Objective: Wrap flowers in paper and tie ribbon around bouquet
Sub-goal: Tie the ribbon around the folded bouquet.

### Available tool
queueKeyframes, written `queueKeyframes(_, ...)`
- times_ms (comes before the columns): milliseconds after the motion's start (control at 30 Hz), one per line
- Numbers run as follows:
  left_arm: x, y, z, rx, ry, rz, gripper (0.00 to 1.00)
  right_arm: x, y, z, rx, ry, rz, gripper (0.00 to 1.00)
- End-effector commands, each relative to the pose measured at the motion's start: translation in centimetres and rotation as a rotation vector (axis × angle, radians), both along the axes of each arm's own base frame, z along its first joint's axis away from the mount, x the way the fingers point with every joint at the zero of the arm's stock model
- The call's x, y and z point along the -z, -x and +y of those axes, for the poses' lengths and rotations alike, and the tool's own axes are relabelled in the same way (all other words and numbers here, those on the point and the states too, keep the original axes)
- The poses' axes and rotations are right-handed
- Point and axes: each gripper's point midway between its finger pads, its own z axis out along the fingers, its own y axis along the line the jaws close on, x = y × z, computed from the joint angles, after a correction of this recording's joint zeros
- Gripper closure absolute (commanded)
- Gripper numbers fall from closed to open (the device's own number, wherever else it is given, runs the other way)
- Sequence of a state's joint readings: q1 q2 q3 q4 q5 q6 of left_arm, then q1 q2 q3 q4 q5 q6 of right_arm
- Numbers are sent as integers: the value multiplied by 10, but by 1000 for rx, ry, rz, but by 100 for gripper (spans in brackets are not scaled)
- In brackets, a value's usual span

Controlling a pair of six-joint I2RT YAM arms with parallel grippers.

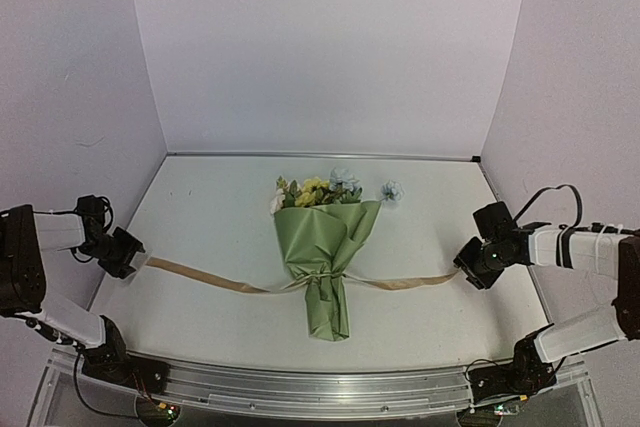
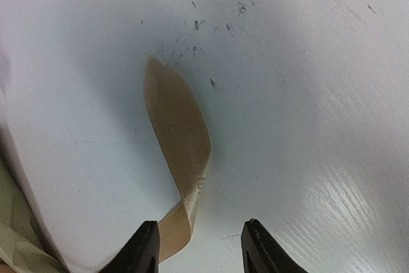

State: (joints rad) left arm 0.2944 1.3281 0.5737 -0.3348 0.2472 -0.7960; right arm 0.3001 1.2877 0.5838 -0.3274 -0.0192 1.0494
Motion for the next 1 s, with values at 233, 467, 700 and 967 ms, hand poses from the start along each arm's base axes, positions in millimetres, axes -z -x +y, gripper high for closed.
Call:
queueKeyframes(233, -65, -8, -72, 30, 161, -185, 32, -34, 2, 64, -8, -134, -116, 35)
queueKeyframes(467, -64, 22, -173, 53, 318, -168, 32, -51, 8, 116, 15, -218, -169, 27)
queueKeyframes(700, -55, 43, -261, 108, 470, -135, 31, -49, 10, 153, 35, -325, -169, 28)
queueKeyframes(967, -38, 51, -337, 101, 656, -97, 32, -35, 13, 176, 69, -400, -147, 33)
